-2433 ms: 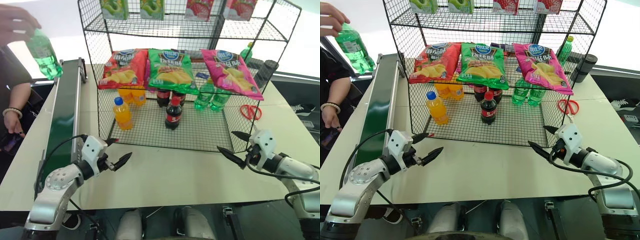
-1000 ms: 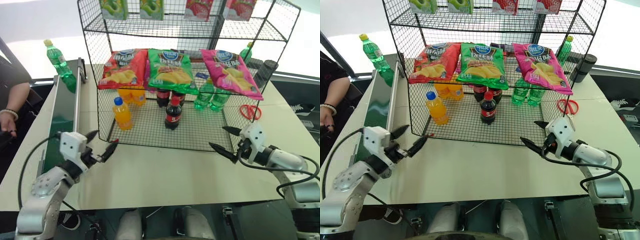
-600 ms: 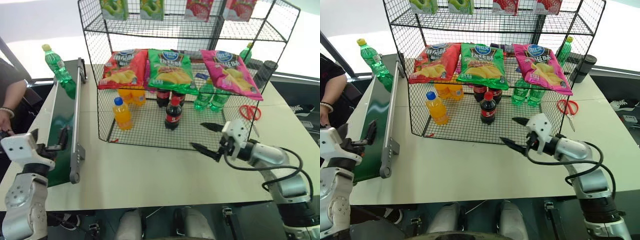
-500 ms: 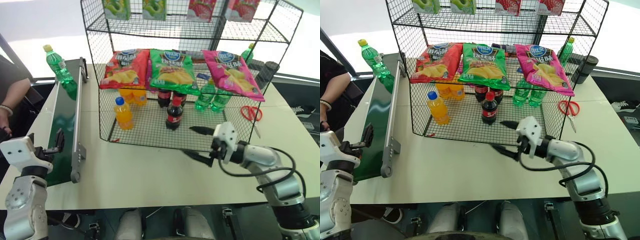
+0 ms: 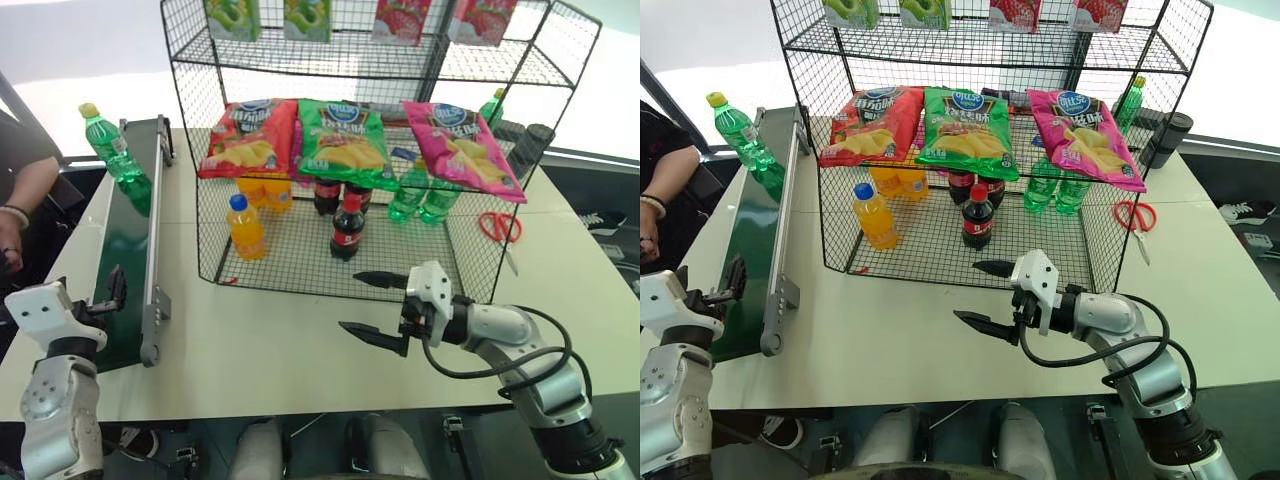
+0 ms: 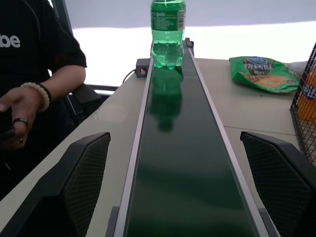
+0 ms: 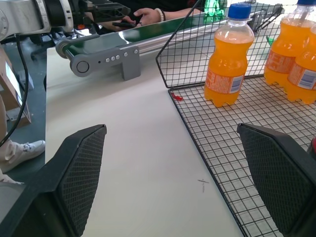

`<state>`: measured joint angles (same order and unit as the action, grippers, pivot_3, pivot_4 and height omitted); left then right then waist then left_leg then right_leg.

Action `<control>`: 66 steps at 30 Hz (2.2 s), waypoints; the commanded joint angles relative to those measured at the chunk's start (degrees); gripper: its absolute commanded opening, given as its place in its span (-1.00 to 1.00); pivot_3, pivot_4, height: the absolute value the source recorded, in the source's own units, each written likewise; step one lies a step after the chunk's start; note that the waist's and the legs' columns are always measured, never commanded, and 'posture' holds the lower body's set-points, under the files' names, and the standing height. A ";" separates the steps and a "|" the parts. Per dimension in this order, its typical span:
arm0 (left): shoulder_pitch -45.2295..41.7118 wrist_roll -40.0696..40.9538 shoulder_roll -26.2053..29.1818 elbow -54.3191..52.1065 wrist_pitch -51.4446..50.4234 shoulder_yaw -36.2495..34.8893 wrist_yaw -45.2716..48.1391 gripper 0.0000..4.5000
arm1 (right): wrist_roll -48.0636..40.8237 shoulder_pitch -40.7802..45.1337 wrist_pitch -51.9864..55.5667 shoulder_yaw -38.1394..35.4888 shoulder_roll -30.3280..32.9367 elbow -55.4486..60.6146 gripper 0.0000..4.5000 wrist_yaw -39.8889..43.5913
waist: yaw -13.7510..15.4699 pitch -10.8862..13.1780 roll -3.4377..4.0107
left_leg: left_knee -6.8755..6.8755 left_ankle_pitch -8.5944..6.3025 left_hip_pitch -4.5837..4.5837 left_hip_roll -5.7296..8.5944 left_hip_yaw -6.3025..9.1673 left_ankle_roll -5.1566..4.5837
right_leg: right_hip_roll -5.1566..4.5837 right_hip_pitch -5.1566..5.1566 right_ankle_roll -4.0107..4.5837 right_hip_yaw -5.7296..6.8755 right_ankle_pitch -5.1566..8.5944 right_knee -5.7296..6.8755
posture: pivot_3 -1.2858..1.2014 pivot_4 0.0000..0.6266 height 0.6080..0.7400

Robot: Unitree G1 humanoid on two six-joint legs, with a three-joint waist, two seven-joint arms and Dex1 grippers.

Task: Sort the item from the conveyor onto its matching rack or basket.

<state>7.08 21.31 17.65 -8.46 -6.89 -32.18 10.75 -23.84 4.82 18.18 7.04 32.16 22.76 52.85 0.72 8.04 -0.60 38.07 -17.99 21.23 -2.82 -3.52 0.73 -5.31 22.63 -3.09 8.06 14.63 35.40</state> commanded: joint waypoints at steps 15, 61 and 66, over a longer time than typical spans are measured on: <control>-1.10 -1.07 -0.49 0.43 2.42 1.79 -1.03 1.00 | 0.75 0.37 -5.64 2.82 -4.58 4.01 0.97 -2.31 | -0.01 -0.01 -0.02 | 0.00 0.00 0.01 0.00 0.00 0.00 | -0.02 0.02 0.00 0.02 0.00 0.02 | 0.03 -0.52 0.94; -1.24 -0.55 -1.52 0.09 4.10 1.27 -2.38 1.00 | -3.57 2.41 -0.97 4.73 -5.08 5.62 0.97 -1.41 | -0.02 -0.01 -0.02 | -0.01 0.00 0.04 -0.01 0.01 0.00 | -0.11 0.05 0.00 0.04 0.00 0.02 | 0.03 -0.52 0.94; -1.28 -0.13 -1.63 0.20 4.23 0.73 -2.83 1.00 | -3.68 2.50 -0.88 4.74 -5.03 5.62 0.97 -1.32 | 0.00 -0.01 -0.02 | -0.01 0.00 0.05 -0.01 0.01 0.00 | -0.13 0.05 0.00 0.04 0.00 0.01 | 0.03 -0.52 0.94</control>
<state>6.00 20.73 15.73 -6.97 -4.10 -30.21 8.27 -26.17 6.74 17.27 11.96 27.21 25.74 51.21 0.72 8.04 -0.61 38.06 -18.00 21.28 -2.82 -3.51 0.73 -5.44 22.68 -3.09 8.10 14.63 35.41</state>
